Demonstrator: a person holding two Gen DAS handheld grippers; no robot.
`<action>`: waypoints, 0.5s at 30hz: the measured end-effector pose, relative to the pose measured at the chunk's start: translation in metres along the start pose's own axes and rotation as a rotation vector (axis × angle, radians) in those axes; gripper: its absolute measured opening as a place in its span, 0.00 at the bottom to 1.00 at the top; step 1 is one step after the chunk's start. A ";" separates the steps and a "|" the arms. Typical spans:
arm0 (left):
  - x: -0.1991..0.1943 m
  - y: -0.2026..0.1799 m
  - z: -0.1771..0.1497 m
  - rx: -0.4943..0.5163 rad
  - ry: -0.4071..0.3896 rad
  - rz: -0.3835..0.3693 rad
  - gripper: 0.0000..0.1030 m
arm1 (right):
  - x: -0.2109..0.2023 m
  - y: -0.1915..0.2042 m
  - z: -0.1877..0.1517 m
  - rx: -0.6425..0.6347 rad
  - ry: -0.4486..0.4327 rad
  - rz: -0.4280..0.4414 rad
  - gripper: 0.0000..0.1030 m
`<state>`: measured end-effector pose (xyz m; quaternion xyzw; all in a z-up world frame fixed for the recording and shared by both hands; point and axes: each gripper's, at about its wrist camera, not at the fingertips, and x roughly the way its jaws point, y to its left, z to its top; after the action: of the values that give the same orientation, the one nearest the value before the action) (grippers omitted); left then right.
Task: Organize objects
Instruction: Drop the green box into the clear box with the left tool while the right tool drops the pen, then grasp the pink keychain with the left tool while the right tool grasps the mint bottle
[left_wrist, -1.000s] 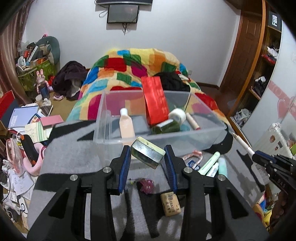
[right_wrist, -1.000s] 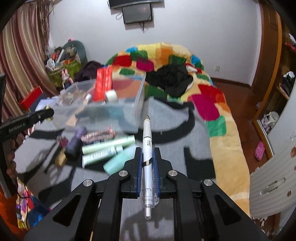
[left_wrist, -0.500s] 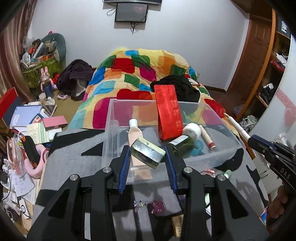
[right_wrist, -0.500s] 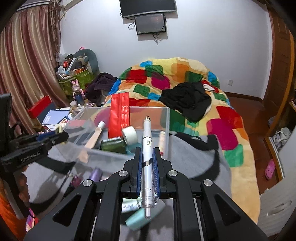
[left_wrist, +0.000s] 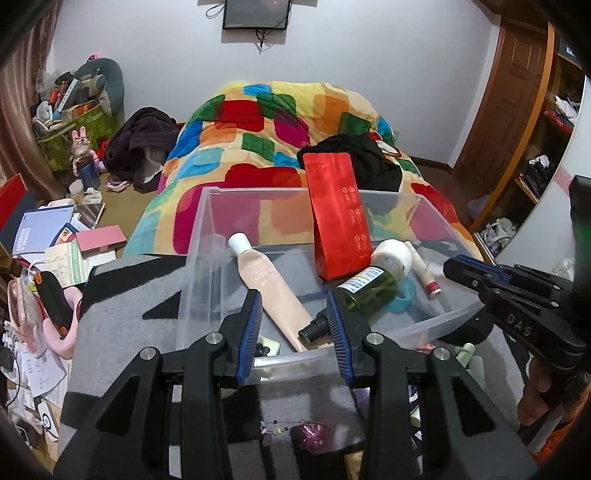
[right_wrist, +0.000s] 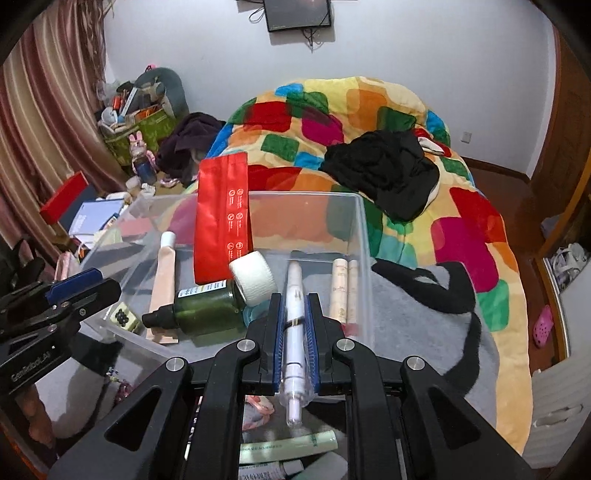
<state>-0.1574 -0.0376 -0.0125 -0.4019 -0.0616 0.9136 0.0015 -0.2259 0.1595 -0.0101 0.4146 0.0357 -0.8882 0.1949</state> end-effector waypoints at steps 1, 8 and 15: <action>-0.001 -0.001 -0.001 0.004 0.000 -0.003 0.35 | 0.000 0.002 0.000 -0.011 0.000 -0.005 0.10; -0.008 -0.005 -0.002 0.019 -0.005 -0.014 0.48 | -0.006 0.008 -0.002 -0.032 0.009 0.009 0.19; -0.030 -0.009 -0.002 0.037 -0.049 -0.011 0.64 | -0.026 0.006 -0.004 -0.027 -0.022 0.026 0.44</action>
<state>-0.1358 -0.0301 0.0092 -0.3790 -0.0470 0.9241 0.0123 -0.2062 0.1630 0.0073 0.4027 0.0405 -0.8894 0.2123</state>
